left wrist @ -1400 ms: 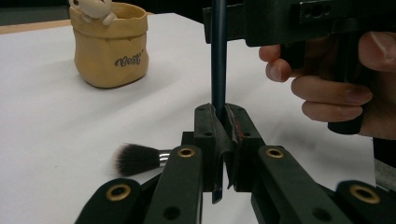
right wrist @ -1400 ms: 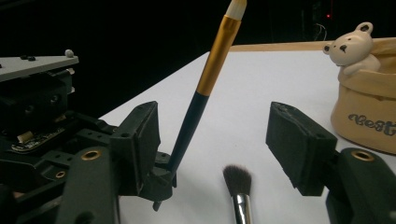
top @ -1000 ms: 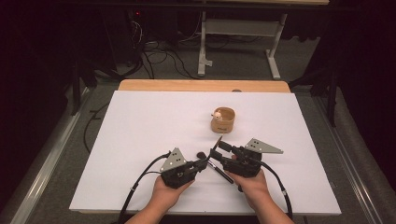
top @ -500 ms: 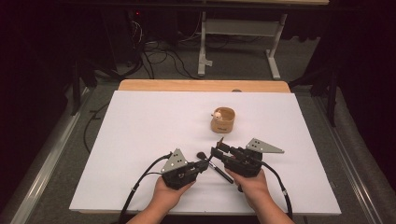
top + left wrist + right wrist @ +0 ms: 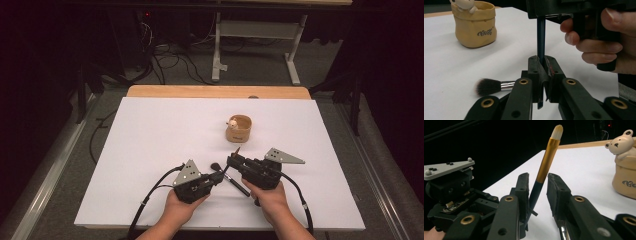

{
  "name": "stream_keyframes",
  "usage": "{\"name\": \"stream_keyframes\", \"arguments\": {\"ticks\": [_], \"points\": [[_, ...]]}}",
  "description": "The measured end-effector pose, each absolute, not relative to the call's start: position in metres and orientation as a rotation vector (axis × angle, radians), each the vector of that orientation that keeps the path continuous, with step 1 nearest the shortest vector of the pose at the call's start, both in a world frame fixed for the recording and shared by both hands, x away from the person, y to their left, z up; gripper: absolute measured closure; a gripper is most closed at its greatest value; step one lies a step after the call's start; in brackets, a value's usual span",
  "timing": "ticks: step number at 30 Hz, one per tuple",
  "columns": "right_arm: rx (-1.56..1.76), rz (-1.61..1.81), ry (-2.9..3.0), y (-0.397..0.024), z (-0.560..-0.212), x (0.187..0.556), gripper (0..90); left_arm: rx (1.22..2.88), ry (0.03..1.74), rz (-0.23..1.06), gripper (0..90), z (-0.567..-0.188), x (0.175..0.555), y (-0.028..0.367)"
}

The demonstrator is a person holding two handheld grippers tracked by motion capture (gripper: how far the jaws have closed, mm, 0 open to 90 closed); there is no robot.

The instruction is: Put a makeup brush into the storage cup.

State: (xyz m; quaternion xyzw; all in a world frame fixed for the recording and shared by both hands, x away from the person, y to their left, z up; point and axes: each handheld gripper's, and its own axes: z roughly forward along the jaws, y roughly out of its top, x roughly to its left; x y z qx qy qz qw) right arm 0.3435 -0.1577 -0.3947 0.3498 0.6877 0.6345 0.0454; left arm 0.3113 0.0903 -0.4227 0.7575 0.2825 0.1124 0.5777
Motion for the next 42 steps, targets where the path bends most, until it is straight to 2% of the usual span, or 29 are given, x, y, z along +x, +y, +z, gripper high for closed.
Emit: {"name": "stream_keyframes", "arguments": {"ticks": [12, 42], "points": [[1.087, 1.949, 2.100, -0.1585, -0.3948, 0.3442, 79.6, 1.773, 0.662, 0.264, 83.9, -0.4235, 0.3118, 0.0901], [1.064, 1.986, 2.120, -0.1575, -0.3932, 0.3424, 84.7, 1.779, 0.655, 0.261, 83.4, -0.4241, 0.3117, 0.0894]]}}
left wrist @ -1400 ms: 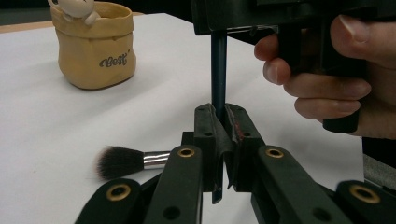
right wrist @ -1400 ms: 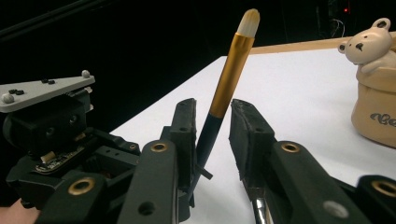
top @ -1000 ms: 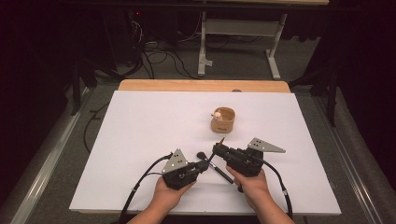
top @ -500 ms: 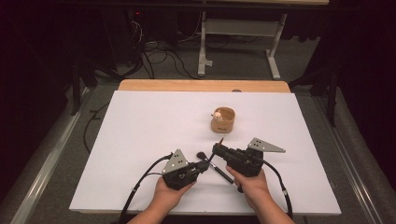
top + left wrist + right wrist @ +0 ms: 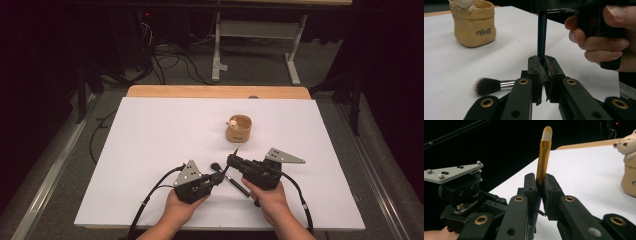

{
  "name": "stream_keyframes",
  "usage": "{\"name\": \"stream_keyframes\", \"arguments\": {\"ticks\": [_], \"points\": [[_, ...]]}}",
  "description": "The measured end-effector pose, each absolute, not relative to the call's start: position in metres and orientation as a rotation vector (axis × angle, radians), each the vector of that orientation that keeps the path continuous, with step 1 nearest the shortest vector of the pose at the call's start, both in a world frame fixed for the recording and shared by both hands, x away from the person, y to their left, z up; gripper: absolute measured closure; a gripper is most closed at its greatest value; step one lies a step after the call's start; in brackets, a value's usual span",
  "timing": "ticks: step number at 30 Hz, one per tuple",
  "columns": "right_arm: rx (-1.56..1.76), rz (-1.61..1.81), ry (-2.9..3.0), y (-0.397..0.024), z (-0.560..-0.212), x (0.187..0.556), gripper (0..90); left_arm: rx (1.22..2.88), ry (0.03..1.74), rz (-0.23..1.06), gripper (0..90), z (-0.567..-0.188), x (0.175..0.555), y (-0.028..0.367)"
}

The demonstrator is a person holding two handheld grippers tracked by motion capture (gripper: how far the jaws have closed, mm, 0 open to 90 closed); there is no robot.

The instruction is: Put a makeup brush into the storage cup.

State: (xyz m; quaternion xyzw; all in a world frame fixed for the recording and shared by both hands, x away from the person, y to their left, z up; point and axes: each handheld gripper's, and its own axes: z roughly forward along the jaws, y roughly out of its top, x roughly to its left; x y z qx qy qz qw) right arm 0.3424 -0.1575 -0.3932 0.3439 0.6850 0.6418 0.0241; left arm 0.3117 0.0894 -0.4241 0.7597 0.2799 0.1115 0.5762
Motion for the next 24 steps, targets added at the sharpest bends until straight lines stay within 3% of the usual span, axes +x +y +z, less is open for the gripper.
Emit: {"name": "stream_keyframes", "arguments": {"ticks": [8, 24], "points": [[1.050, 1.994, 2.113, -0.1572, -0.3918, 0.3408, 85.2, 1.776, 0.661, 0.243, 80.4, -0.4236, 0.3130, 0.0910], [1.020, 1.974, 2.093, -0.1622, -0.3885, 0.3414, 85.3, 1.779, 0.710, 0.265, 57.3, -0.4222, 0.3152, 0.0935]]}}
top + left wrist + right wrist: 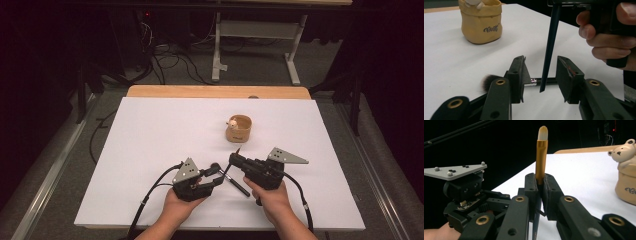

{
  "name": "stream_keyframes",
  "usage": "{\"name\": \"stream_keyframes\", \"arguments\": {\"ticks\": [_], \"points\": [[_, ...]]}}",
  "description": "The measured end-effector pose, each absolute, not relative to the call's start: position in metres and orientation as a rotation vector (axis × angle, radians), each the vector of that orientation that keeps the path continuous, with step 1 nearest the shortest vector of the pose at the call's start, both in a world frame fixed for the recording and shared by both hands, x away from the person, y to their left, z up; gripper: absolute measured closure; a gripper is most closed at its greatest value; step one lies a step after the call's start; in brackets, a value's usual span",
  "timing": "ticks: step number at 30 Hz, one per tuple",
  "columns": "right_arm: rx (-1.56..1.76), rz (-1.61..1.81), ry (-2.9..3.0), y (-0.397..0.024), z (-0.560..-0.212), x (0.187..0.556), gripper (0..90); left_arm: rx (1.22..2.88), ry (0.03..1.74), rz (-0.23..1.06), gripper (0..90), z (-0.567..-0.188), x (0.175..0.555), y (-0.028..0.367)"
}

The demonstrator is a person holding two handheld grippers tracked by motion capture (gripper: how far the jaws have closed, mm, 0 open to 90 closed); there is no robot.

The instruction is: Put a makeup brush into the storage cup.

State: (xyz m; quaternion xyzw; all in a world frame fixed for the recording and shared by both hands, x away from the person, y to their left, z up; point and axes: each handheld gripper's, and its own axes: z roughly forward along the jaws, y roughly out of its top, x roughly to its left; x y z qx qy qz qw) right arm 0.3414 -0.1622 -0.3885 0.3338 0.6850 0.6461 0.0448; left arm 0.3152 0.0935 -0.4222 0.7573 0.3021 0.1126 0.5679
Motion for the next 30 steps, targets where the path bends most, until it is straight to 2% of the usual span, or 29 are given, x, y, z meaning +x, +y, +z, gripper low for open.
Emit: {"name": "stream_keyframes", "arguments": {"ticks": [30], "points": [[0.996, 1.885, 1.958, -0.189, -0.378, 0.344, 85.2, 1.781, 0.770, 0.319, 24.4, -0.420, 0.324, 0.105]]}}
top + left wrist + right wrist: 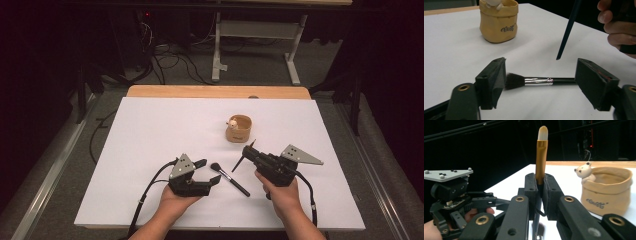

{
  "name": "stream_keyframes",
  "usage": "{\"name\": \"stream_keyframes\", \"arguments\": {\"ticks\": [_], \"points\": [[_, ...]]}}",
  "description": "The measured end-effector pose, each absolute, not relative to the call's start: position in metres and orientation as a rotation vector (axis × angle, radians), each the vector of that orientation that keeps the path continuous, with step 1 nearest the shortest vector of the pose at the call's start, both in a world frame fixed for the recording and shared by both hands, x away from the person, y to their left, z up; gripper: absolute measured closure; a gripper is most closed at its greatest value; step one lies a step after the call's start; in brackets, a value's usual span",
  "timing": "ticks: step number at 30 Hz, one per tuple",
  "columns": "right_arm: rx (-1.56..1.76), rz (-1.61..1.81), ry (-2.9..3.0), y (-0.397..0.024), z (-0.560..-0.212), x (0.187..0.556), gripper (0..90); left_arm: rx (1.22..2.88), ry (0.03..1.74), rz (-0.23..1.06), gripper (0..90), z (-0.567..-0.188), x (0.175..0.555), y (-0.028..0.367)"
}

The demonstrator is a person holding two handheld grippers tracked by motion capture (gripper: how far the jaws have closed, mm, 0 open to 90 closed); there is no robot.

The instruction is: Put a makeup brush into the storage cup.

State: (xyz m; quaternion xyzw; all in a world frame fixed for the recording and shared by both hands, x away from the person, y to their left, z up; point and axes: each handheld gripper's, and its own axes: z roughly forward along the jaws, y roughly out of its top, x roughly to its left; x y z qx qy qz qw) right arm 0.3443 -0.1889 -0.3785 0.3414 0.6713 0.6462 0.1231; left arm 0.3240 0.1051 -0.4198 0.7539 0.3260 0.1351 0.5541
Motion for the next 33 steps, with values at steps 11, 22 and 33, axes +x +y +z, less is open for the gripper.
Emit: {"name": "stream_keyframes", "arguments": {"ticks": [11, 22, 33], "points": [[0.983, 1.813, 1.917, -0.199, -0.376, 0.347, 85.1, 1.766, 0.798, 0.351, 16.1, -0.419, 0.326, 0.109], [0.989, 1.767, 1.876, -0.213, -0.374, 0.350, 85.2, 1.751, 0.809, 0.361, 8.3, -0.417, 0.327, 0.116], [0.999, 1.737, 1.841, -0.221, -0.371, 0.349, 85.2, 1.724, 0.824, 0.413, 3.1, -0.406, 0.326, 0.132]]}}
